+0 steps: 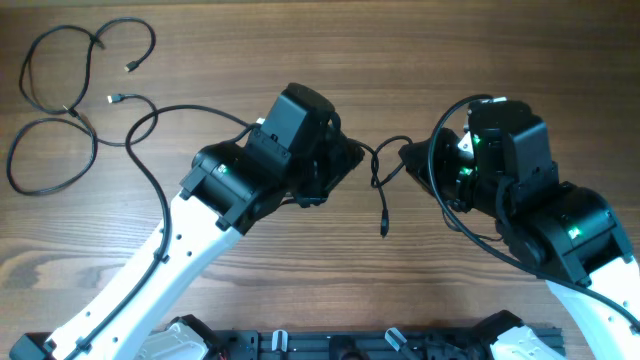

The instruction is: Untangle cables

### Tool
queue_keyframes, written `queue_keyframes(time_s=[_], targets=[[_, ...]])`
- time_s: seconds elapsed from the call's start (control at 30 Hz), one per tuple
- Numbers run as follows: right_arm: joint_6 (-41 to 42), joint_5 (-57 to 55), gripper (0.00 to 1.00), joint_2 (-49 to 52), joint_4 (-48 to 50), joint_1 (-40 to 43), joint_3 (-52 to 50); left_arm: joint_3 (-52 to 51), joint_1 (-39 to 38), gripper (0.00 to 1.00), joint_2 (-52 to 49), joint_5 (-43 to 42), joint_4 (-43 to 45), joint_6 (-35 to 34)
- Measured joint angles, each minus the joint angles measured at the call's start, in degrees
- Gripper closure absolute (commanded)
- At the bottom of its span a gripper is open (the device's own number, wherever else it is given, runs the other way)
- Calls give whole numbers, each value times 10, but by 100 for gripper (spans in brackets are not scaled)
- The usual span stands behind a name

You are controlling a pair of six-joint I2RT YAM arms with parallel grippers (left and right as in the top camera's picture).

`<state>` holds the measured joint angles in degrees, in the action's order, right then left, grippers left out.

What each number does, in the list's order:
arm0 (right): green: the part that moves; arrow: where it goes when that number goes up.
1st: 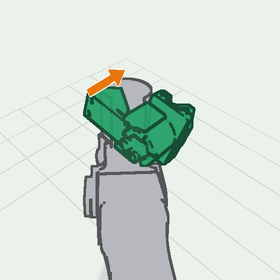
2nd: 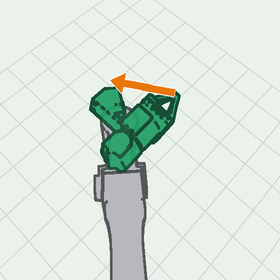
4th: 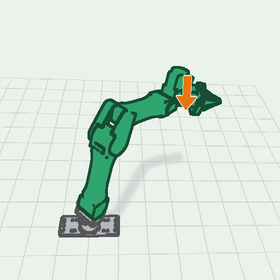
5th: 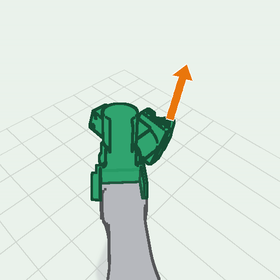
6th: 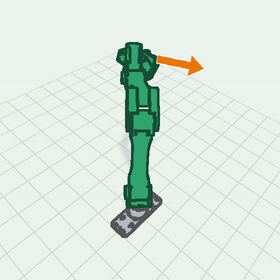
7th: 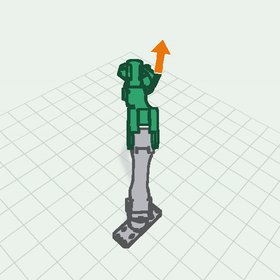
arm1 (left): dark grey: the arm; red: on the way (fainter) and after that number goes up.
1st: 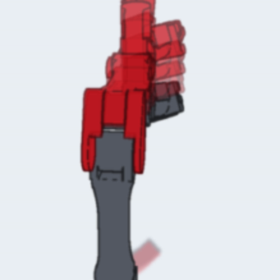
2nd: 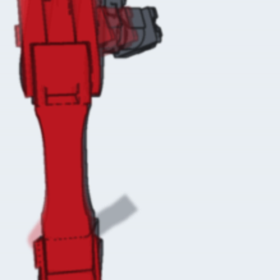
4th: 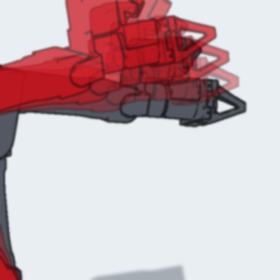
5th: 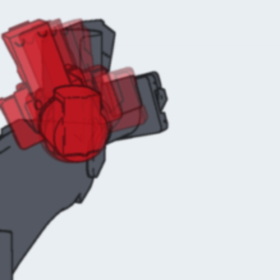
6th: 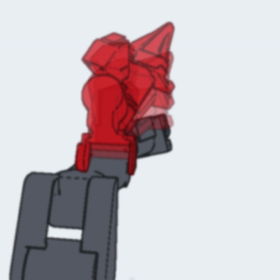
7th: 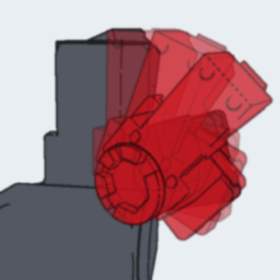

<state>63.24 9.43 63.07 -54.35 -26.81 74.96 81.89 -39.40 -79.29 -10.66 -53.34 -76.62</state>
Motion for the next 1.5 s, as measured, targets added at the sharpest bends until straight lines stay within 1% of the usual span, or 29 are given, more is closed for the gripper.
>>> queue_keyframes(time_s=[0.1, 0.27, 0.33, 0.4, 0.47, 0.57, 0.6, 0.67, 0.7, 0.87, 0.97, 1.07, 1.2, 1.3, 1.43, 1.5], targets=[[4, 17, 96, 0, 0, 0, 0, 0, 0, 39, -3, 37, 16, -48], [0, 36, 96, 0, -12, 0, 0, 0, 0, 40, -19, 57, 61, -82], [-1, 37, 96, 0, -19, 0, 0, 0, 0, 43, -21, 57, 71, -86], [-1, 39, 96, 0, -19, 0, 0, 0, 0, 48, -22, 57, 73, -90], [-7, 40, 96, 0, -16, 0, 0, 0, 0, 49, -22, 57, 73, -94], [-25, 45, 96, 0, -9, 0, 0, 0, 0, 62, -26, 57, 70, -94], [-30, 47, 96, 0, -8, 0, 0, 0, 0, 68, -29, 57, 70, -97], [-38, 48, 96, 0, -9, 0, 0, 0, 0, 93, -35, 57, 69, -99], [-43, 50, 96, 0, -9, 0, 0, 0, 0, 96, -38, 57, 69, -98], [-64, 43, 96, 0, -24, 0, 0, 0, 0, 96, -42, 48, 71, -93], [-66, 14, 96, 0, -50, 0, 0, 0, 0, 96, -42, 28, 101, -59], [-68, -21, 96, 0, -66, 0, 0, 0, 0, 96, -40, -5, 144, 7], [-68, -39, 96, 0, -70, 0, 0, 0, 1, 96, -24, -24, 152, 89], [-54, -56, 96, 0, -90, 0, 0, 0, 17, 96, 6, -37, 151, 153], [0, -69, 96, 0, -118, -3, 1, 0, 52, 96, 45, -56, 138, 190], [16, -70, 96, 0, -117, -3, 1, 0, 61, 96, 57, -58, 133, 198]])
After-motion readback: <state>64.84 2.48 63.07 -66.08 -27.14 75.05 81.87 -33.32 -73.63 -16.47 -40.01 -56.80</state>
